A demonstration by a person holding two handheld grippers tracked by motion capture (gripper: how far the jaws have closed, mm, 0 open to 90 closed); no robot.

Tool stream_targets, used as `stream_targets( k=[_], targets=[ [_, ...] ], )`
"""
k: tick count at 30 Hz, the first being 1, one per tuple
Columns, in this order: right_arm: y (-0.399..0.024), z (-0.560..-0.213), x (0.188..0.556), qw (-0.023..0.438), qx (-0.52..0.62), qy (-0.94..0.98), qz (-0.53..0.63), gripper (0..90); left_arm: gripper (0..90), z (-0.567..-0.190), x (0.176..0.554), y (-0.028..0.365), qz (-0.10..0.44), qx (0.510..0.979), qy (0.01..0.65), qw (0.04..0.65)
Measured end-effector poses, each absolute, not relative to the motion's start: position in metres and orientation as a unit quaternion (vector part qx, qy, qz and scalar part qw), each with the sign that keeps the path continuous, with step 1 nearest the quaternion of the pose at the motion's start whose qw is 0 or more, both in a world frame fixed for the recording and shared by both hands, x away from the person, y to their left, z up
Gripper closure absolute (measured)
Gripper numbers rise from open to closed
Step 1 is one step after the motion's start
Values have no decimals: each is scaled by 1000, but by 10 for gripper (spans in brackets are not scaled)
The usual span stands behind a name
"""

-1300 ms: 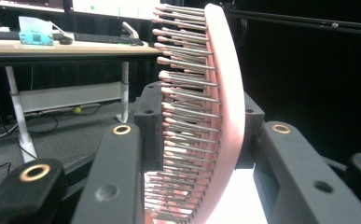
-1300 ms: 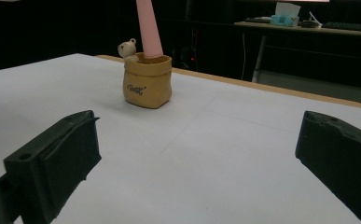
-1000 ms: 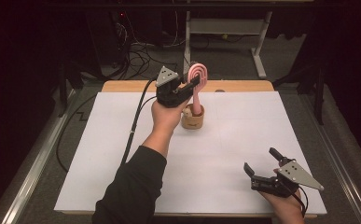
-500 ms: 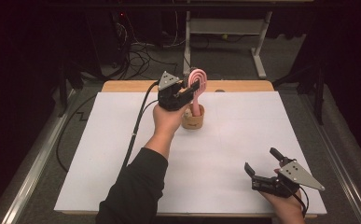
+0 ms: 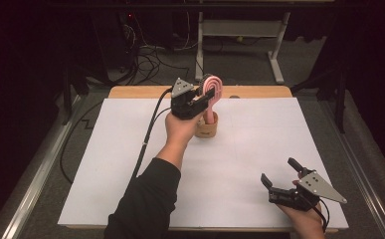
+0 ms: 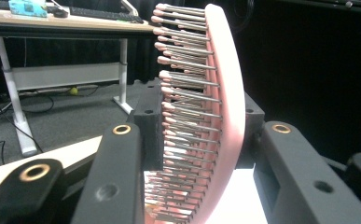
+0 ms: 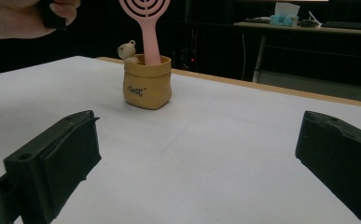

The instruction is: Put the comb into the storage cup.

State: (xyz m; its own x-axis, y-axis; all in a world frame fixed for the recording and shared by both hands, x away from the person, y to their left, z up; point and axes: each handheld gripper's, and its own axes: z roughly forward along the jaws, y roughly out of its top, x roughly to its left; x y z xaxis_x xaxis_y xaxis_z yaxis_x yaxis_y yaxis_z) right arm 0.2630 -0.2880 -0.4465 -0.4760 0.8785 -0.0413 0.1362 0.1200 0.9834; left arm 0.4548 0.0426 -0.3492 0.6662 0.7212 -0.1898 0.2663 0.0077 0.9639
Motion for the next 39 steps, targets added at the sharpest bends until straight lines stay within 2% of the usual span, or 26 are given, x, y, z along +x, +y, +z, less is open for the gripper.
stream_targets(
  k=[18,39],
  targets=[
    [-291,-446,262,343,383,662,545,3,630,-368,462,42,179,678,373,607],
    [-288,-445,262,344,380,665,543,3,609,-365,462,44,221,691,368,582]
  ],
)
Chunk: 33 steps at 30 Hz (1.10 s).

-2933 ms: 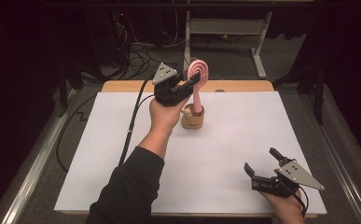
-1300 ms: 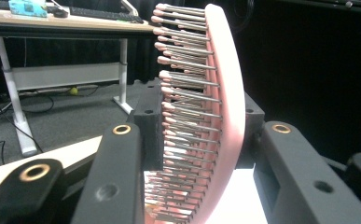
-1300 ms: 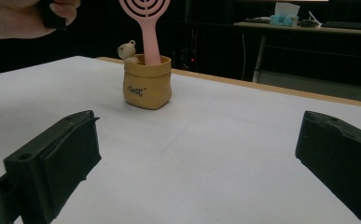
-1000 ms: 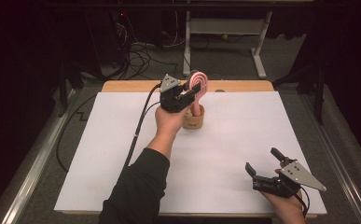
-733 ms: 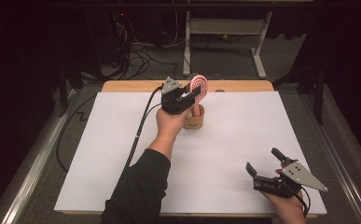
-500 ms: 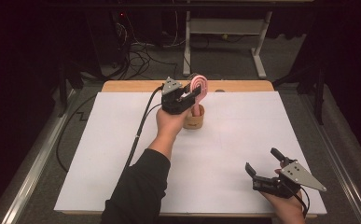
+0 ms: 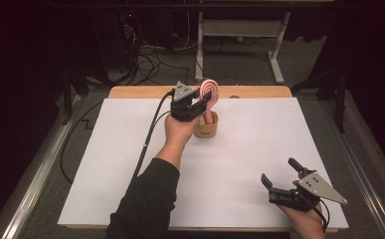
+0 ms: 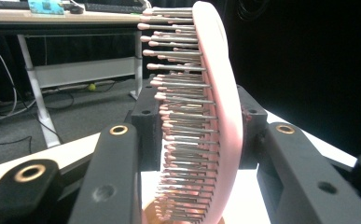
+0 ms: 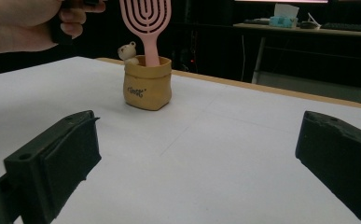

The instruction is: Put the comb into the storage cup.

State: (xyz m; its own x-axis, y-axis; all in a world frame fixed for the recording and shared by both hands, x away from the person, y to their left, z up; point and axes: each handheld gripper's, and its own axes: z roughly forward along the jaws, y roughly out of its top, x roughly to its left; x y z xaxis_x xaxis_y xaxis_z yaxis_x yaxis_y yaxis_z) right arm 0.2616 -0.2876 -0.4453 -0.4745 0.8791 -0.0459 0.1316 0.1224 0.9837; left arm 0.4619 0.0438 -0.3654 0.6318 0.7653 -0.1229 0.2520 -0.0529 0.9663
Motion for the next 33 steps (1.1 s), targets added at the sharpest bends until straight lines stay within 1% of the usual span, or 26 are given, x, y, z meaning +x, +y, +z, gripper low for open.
stream_targets(
  k=[3,7,9,16,17,18,27,29,33],
  targets=[
    [-287,-445,261,346,378,665,543,3,590,-365,462,44,226,699,365,572],
    [-287,-444,261,346,378,665,543,3,586,-365,463,45,229,705,364,564],
    [-287,-444,261,346,379,665,543,3,543,-365,464,47,223,706,367,563],
    [-286,-444,261,346,377,667,541,3,541,-361,462,49,233,711,366,554],
    [-285,-444,261,347,377,666,542,2,530,-361,462,49,232,711,367,553],
    [-286,-444,260,348,377,666,542,3,501,-361,463,49,229,712,369,552],
    [-285,-444,260,346,379,665,542,3,497,-360,462,53,223,718,369,546],
    [-285,-445,261,346,378,666,542,3,451,-360,462,54,219,718,372,546],
    [-285,-445,261,345,378,667,541,3,450,-360,462,55,216,720,373,544]
  ],
)
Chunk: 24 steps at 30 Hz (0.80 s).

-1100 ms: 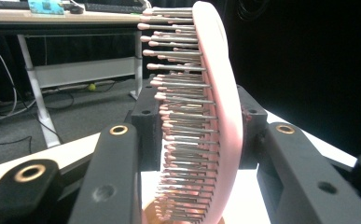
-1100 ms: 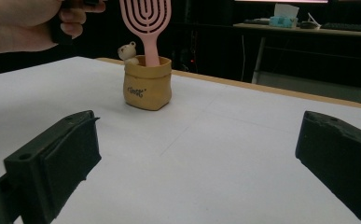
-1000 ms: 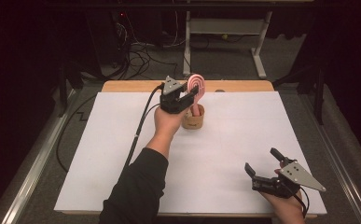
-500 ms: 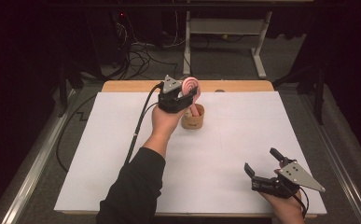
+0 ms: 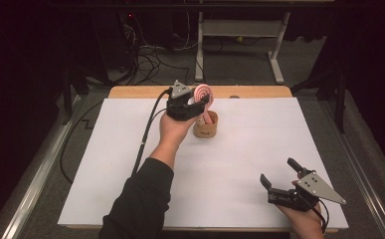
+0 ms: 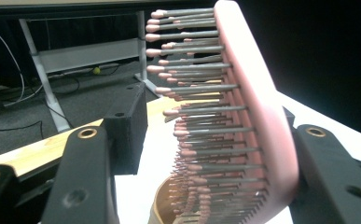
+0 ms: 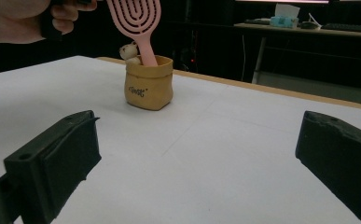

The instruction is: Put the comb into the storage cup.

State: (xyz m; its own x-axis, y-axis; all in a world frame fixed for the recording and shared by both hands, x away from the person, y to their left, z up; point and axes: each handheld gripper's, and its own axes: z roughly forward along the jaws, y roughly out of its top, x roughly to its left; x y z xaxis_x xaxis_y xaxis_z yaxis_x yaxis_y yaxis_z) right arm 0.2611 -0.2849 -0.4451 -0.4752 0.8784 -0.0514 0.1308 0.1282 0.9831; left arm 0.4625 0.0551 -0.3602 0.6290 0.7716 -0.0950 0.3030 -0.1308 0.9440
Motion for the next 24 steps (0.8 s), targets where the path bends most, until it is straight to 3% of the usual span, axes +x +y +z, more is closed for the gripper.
stream_targets(
  k=[16,24],
  targets=[
    [-285,-445,261,346,378,666,541,3,181,-364,462,55,193,722,384,543],
    [-285,-444,260,348,377,665,542,3,136,-366,459,54,179,719,383,551]
  ],
)
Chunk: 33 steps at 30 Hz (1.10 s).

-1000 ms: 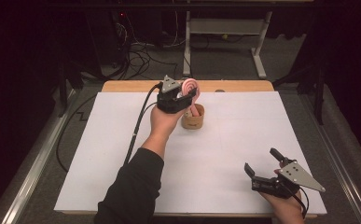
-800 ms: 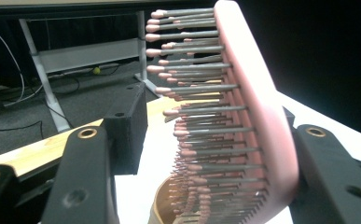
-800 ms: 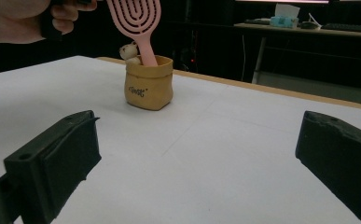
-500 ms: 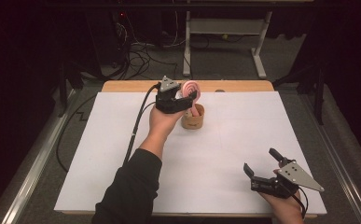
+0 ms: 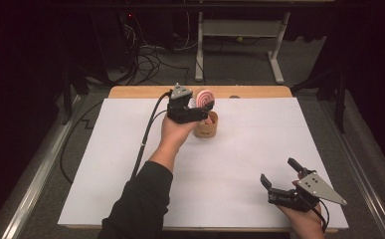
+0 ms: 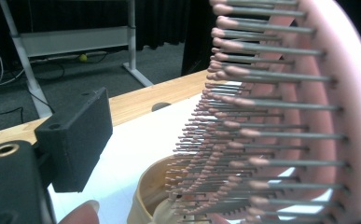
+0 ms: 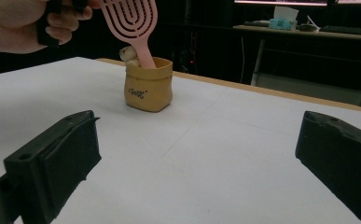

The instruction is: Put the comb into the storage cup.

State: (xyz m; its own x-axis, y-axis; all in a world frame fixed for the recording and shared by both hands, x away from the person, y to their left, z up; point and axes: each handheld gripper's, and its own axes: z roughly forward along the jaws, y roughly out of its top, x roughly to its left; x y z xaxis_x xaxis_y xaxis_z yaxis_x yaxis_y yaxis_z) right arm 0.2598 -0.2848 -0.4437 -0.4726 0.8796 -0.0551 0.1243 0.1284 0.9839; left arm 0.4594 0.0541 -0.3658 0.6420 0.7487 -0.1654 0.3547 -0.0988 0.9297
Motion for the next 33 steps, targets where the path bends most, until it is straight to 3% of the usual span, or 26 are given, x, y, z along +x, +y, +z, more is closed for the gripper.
stream_targets(
  k=[18,33],
  targets=[
    [-284,-443,259,350,375,666,541,3,0,-364,452,48,168,731,370,548],
    [-282,-444,259,351,375,668,539,3,0,-371,442,50,168,730,363,554]
  ],
)
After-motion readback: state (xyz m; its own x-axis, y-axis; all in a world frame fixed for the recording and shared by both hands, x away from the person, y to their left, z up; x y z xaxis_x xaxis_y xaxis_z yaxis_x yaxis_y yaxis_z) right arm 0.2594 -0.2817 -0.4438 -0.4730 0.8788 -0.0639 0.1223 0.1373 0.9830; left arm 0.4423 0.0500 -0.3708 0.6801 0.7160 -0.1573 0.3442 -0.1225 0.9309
